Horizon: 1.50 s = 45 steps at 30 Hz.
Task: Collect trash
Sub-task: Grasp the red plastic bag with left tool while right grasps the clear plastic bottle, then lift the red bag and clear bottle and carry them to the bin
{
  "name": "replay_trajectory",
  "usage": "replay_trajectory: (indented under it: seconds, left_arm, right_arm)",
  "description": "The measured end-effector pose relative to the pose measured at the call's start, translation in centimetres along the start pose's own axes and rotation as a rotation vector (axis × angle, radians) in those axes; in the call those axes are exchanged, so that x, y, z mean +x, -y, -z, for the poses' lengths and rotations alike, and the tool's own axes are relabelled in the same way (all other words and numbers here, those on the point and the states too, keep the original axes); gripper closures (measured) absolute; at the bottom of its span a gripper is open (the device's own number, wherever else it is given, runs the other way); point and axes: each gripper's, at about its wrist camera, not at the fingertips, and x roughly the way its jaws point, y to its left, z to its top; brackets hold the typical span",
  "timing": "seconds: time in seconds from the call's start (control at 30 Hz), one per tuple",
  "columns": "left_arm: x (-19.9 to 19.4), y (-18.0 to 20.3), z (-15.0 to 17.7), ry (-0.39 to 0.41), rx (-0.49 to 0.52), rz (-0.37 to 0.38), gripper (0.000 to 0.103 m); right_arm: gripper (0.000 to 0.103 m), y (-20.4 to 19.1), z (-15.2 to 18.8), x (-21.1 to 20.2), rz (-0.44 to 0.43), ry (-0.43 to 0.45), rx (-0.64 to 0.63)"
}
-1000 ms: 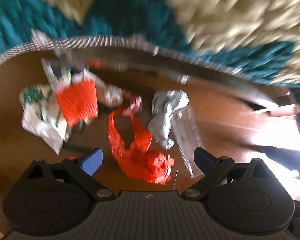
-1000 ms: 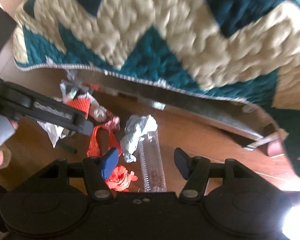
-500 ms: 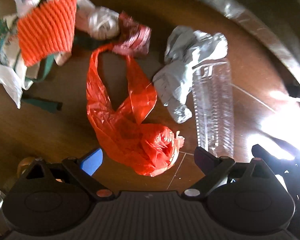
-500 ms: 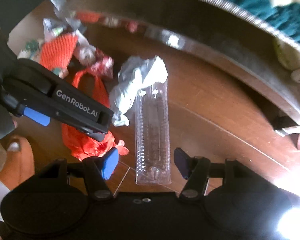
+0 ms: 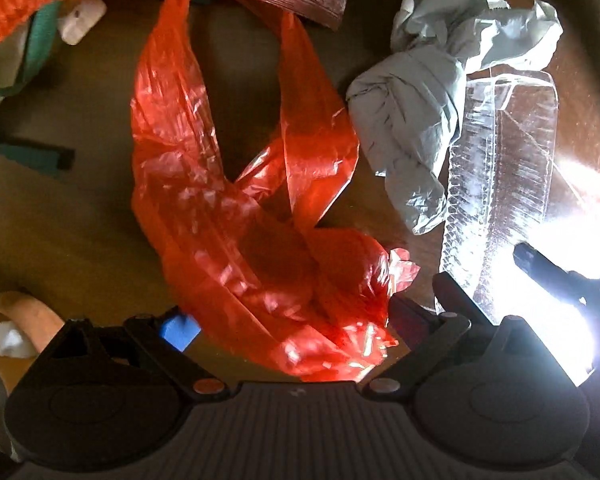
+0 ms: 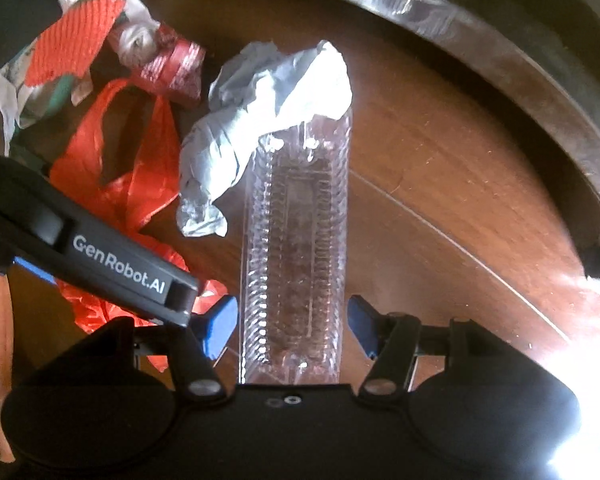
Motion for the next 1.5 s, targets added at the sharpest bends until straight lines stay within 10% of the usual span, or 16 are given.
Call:
replay_trajectory:
  seconds: [0.13,0.5,0.87,1.5]
  left_arm:
    - [0.4,-0.4,-0.4,0.004,0.009,0.011,0.006]
    - [-1.1,0.1,-1.0,-0.002,0.037,0.029,0.054]
    - [-6.9,1.2,1.1,0.025,0.031,-0.037,0.055]
    - [-22.9,1.6,13.4,0.300,0.164,0.154,0.055]
  right_arm:
    - [0.045,0.3,0.0,0.6,-0.014,-0.004,0.012]
    - [0.066,2.1,0.1,0.2,-0.008,-0.027,0.044]
    - [0.067,2.0,1.1,-6.1,0.015,-0.016,0.158]
    - [0.067,-0.6,8.0,-27.3,0.099,0.219,0.401]
